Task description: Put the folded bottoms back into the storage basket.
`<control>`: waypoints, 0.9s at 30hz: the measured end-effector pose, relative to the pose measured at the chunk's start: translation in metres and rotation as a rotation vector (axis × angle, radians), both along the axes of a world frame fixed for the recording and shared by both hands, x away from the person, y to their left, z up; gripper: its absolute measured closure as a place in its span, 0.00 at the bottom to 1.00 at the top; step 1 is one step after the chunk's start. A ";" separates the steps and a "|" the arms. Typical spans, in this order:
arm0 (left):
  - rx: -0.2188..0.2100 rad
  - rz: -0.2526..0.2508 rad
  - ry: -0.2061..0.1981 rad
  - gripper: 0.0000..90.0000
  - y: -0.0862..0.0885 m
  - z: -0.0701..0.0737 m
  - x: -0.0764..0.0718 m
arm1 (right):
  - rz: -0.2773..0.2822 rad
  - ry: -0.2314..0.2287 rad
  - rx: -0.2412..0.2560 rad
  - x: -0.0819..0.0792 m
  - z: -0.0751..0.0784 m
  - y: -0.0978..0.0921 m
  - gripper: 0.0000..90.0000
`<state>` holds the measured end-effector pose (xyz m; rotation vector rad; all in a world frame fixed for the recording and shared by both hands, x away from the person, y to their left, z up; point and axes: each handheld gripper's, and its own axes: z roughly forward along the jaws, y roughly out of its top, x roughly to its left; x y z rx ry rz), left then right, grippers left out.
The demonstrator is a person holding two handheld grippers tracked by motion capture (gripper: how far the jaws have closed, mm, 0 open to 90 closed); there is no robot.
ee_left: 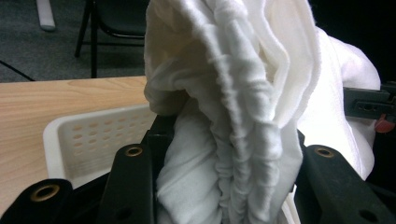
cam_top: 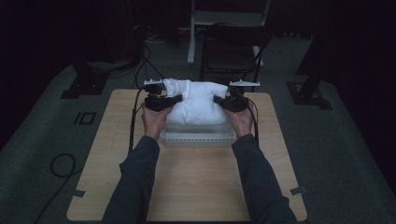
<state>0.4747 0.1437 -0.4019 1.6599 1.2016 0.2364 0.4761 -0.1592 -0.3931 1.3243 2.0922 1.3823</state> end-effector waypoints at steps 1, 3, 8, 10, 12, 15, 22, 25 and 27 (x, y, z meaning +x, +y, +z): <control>-0.001 0.001 0.004 0.61 0.000 -0.001 0.000 | -0.001 0.002 -0.002 0.000 0.000 0.000 0.80; 0.003 0.005 0.010 0.61 0.000 -0.003 0.001 | -0.003 0.004 -0.008 0.001 -0.001 0.001 0.80; 0.017 0.009 0.015 0.61 -0.002 -0.005 0.002 | -0.006 0.010 -0.019 0.002 -0.005 0.003 0.80; 0.021 0.010 0.016 0.61 -0.002 -0.006 0.002 | -0.008 0.015 -0.019 0.002 -0.006 0.003 0.80; 0.028 0.011 0.020 0.61 -0.002 -0.008 0.002 | -0.008 0.017 -0.023 0.002 -0.007 0.003 0.80; 0.036 0.018 0.025 0.61 -0.003 -0.010 0.003 | -0.008 0.024 -0.029 0.003 -0.009 0.004 0.80; 0.058 0.022 0.033 0.61 -0.004 -0.016 0.003 | -0.010 0.036 -0.047 0.004 -0.016 0.007 0.80; 0.063 0.021 0.040 0.61 -0.005 -0.020 0.003 | -0.011 0.048 -0.045 0.005 -0.021 0.007 0.80; 0.053 0.022 0.045 0.61 -0.004 -0.023 0.002 | -0.010 0.054 -0.042 0.005 -0.024 0.006 0.80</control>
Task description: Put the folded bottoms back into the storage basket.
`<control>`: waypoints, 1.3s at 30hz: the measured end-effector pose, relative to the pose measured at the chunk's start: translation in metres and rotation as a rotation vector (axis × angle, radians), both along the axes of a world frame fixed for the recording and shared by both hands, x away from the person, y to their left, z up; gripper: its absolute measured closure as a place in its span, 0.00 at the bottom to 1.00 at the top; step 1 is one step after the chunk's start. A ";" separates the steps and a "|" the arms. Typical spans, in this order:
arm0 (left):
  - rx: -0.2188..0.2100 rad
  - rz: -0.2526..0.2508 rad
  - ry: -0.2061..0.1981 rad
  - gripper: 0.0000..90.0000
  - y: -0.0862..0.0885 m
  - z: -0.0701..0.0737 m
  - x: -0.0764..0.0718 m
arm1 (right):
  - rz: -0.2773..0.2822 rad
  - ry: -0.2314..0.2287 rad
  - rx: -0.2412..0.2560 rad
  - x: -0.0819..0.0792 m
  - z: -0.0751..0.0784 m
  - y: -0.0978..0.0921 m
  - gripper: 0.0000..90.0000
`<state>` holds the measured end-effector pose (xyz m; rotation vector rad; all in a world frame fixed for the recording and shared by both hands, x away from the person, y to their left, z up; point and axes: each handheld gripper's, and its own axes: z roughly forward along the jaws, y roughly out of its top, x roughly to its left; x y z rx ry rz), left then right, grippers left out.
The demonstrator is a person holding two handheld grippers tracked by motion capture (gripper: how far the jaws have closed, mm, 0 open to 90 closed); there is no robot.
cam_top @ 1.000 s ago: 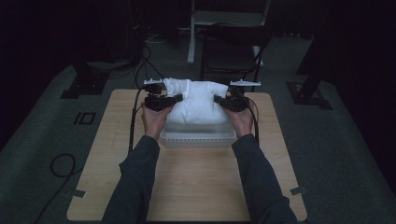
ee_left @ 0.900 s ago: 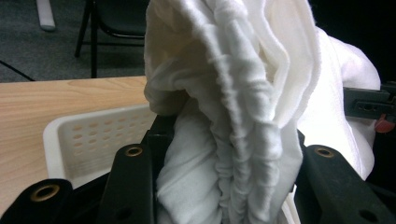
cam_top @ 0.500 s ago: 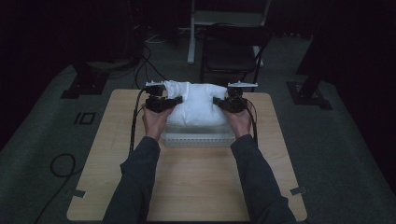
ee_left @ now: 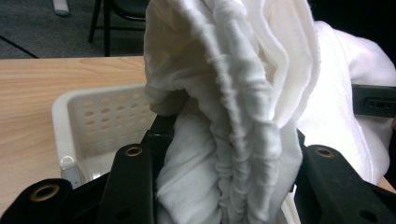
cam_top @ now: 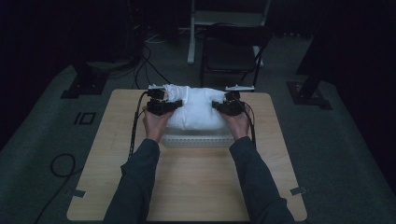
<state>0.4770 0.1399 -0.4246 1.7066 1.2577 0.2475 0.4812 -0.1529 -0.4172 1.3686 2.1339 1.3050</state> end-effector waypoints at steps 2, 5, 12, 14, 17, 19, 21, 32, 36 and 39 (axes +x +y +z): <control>0.000 0.000 0.007 0.61 0.000 -0.003 0.000 | 0.001 0.008 0.004 0.000 -0.003 0.000 0.80; 0.000 0.004 0.016 0.61 0.000 -0.008 0.000 | 0.002 0.012 -0.005 0.000 -0.007 0.001 0.80; 0.049 0.000 0.016 0.61 -0.005 -0.011 -0.001 | -0.004 0.034 -0.008 0.002 -0.015 0.000 0.80; 0.055 0.001 0.020 0.61 -0.006 -0.013 -0.001 | -0.003 0.038 -0.008 0.002 -0.018 0.000 0.80; 0.073 0.006 0.023 0.61 -0.009 -0.015 0.000 | -0.009 0.048 -0.013 0.003 -0.023 -0.001 0.80; 0.107 0.014 0.023 0.60 -0.014 -0.018 0.000 | -0.014 0.056 -0.018 0.004 -0.025 -0.001 0.80; 0.129 0.014 0.022 0.60 -0.018 -0.020 0.000 | -0.019 0.063 -0.023 0.004 -0.028 -0.001 0.80; 0.183 0.017 0.048 0.59 -0.029 -0.031 0.004 | -0.035 0.081 -0.056 0.004 -0.037 -0.003 0.80; 0.203 0.017 0.057 0.59 -0.032 -0.035 0.004 | -0.040 0.090 -0.069 0.004 -0.041 -0.004 0.80; 0.222 0.016 0.062 0.59 -0.034 -0.037 0.005 | -0.042 0.095 -0.077 0.004 -0.043 -0.003 0.80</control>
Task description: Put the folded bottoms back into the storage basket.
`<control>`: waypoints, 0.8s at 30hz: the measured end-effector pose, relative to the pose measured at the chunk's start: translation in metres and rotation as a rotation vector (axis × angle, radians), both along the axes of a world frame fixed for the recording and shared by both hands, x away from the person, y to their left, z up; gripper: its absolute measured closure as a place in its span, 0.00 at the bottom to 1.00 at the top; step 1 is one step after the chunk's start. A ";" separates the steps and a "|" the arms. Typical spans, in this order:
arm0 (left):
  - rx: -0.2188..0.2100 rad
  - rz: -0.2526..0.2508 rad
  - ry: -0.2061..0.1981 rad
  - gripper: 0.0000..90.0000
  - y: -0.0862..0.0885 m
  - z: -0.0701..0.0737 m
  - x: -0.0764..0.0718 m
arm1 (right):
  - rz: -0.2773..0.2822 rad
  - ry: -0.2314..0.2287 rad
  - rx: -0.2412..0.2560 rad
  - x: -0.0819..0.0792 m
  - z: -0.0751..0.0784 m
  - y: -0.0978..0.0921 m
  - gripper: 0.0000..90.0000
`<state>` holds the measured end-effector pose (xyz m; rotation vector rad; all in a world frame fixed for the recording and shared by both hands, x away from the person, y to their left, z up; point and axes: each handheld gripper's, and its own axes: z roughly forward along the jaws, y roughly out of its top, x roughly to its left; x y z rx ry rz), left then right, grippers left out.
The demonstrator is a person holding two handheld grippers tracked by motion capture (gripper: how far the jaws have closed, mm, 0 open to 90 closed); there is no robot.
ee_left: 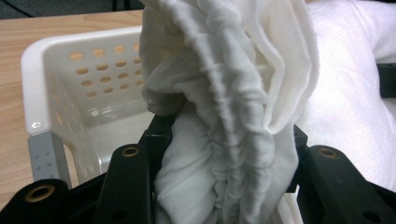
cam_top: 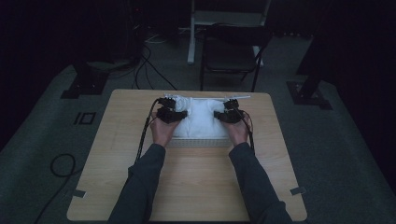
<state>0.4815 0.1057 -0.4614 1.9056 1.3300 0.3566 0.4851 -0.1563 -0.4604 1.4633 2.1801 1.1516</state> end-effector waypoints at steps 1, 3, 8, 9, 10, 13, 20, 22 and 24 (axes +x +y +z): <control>0.020 0.001 0.004 0.59 -0.003 -0.002 0.000 | 0.000 -0.004 -0.016 -0.001 -0.001 0.001 0.80; 0.025 0.001 0.006 0.59 -0.004 -0.003 0.000 | -0.001 -0.004 -0.022 -0.001 -0.002 0.002 0.80; 0.053 -0.001 0.054 0.58 -0.008 -0.008 0.001 | -0.008 0.010 -0.040 -0.001 -0.006 0.003 0.80; 0.061 -0.006 0.062 0.58 -0.009 -0.010 0.001 | -0.012 0.017 -0.047 -0.001 -0.007 0.003 0.80; 0.072 -0.009 0.066 0.58 -0.010 -0.012 0.001 | -0.017 0.024 -0.060 -0.001 -0.009 0.003 0.79; 0.099 -0.012 0.082 0.57 -0.012 -0.014 0.001 | -0.014 0.044 -0.087 -0.001 -0.013 0.004 0.79; 0.113 0.004 0.132 0.50 -0.010 -0.015 0.003 | -0.022 0.079 -0.122 -0.001 -0.019 0.005 0.78; 0.110 0.003 0.137 0.47 -0.007 -0.015 0.002 | -0.027 0.081 -0.138 -0.002 -0.018 0.006 0.73; 0.082 -0.004 0.127 0.44 -0.001 -0.012 0.000 | -0.053 0.087 -0.158 -0.001 -0.017 0.005 0.63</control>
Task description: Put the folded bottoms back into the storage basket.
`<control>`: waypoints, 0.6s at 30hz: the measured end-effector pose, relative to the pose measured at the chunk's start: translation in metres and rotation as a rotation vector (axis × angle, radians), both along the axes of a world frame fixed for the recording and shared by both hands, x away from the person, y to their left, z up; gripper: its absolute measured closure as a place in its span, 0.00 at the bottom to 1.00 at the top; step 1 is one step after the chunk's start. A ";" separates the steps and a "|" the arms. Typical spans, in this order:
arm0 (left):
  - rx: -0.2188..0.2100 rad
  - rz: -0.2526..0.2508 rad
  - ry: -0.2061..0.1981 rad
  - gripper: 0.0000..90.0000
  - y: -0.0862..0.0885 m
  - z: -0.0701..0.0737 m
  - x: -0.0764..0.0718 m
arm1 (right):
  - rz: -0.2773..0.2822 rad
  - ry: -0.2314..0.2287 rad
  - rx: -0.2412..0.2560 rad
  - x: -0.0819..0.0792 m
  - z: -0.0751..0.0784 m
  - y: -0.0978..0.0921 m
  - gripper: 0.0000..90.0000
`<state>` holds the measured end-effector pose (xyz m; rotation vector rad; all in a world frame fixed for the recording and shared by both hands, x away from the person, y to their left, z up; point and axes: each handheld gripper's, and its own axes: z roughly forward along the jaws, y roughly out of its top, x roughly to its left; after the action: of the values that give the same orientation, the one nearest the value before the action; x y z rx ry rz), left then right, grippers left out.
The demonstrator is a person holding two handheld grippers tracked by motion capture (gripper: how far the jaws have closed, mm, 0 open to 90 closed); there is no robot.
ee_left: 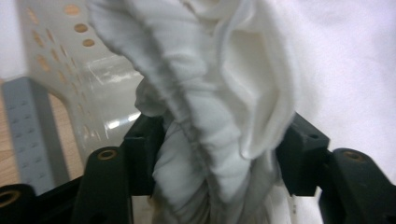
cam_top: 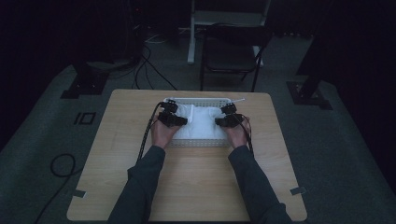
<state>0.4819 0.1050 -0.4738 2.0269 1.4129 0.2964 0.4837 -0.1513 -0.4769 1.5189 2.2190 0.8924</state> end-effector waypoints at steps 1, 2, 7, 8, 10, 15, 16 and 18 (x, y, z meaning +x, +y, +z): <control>0.000 0.000 0.000 0.42 0.000 0.000 0.000 | 0.000 0.000 0.000 0.000 0.000 0.000 0.63; -0.050 0.011 -0.025 0.42 0.010 0.004 -0.003 | -0.018 -0.013 0.010 0.000 0.004 -0.005 0.53; -0.114 0.014 -0.106 0.49 0.032 0.017 -0.012 | -0.046 -0.093 0.040 -0.006 0.016 -0.017 0.44; -0.123 0.011 -0.125 0.52 0.036 0.020 -0.016 | -0.052 -0.107 0.048 -0.008 0.019 -0.020 0.45; -0.127 0.013 -0.165 0.63 0.043 0.026 -0.023 | -0.058 -0.131 0.063 -0.012 0.024 -0.026 0.46; -0.150 0.042 -0.228 0.70 0.058 0.031 -0.041 | -0.044 -0.184 0.075 -0.028 0.029 -0.038 0.48; -0.171 0.044 -0.238 0.69 0.064 0.031 -0.045 | -0.041 -0.191 0.075 -0.032 0.029 -0.041 0.48; -0.183 0.058 -0.255 0.67 0.070 0.029 -0.050 | -0.039 -0.202 0.083 -0.038 0.030 -0.046 0.48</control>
<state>0.4315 0.1752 -0.4447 1.7351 1.2912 0.4191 0.4454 -0.1976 -0.4472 1.4328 2.0261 1.0864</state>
